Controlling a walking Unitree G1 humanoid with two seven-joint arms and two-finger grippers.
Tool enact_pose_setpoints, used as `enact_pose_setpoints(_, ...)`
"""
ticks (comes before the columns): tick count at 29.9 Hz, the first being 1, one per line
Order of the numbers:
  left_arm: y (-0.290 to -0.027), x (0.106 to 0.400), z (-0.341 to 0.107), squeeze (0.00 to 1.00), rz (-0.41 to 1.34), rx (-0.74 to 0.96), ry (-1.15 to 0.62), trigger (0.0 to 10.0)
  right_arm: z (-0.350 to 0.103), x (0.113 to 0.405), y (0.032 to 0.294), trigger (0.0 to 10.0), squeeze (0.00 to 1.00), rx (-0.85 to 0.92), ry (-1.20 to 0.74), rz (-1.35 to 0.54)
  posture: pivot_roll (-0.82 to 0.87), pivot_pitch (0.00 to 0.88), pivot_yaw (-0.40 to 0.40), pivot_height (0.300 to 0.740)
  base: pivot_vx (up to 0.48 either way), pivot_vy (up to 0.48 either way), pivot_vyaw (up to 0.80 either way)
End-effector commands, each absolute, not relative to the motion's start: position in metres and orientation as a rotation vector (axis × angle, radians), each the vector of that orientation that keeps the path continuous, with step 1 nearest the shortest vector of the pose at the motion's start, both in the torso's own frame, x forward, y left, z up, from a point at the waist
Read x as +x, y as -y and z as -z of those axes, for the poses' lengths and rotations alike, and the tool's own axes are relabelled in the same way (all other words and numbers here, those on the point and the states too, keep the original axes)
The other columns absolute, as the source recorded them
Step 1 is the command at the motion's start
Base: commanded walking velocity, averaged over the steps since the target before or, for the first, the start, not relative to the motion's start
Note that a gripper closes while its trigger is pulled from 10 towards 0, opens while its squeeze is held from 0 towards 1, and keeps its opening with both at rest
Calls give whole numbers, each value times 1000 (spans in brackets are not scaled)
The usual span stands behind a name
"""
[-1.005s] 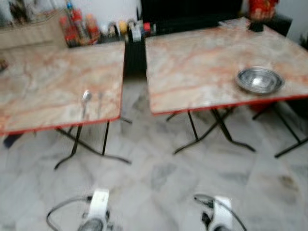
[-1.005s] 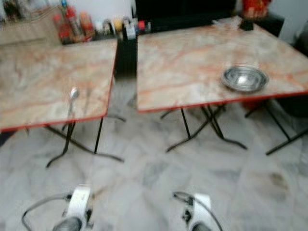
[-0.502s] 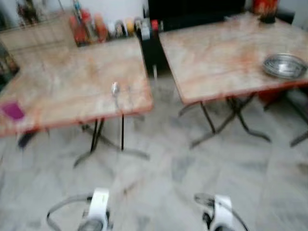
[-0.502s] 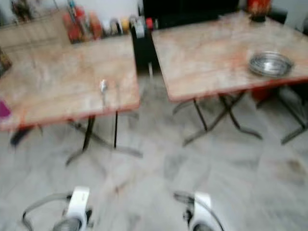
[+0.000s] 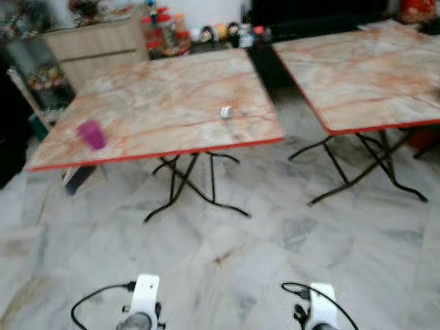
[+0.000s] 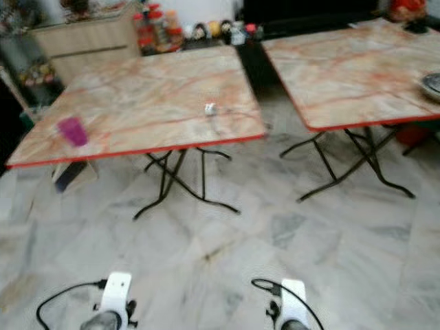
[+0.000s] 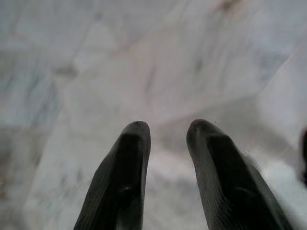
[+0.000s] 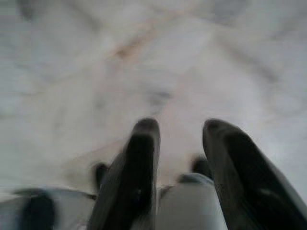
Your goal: Setting the table
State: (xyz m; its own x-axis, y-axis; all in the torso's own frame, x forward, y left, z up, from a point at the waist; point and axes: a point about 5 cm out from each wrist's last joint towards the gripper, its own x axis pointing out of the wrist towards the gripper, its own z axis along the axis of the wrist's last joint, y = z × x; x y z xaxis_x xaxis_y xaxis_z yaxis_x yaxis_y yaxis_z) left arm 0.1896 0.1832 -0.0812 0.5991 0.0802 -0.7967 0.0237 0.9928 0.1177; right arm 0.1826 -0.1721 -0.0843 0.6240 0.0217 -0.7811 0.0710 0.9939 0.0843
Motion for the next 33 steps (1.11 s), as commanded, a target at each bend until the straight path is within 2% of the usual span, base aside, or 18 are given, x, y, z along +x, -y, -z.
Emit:
enact_pose_setpoints(1,-177,197,78,0,-2,136,-912,10000,82,185,181,10000,0,92,-894,40,-224,0,82,740,0,0,0)
enact_pose_setpoints(14,-180,198,77,0,-8,94,-903,10000,83,183,176,10000,0,76,-888,26,-236,0,107,740,0,0,0)
enact_pose_setpoints(26,-186,194,78,0,-13,104,-916,10000,84,183,176,10000,0,79,-891,34,-251,0,130,740,315,0,72)
enact_pose_setpoints(33,-186,197,77,0,-10,107,-911,10000,83,185,173,10000,0,95,-884,41,-252,0,132,740,377,0,421)
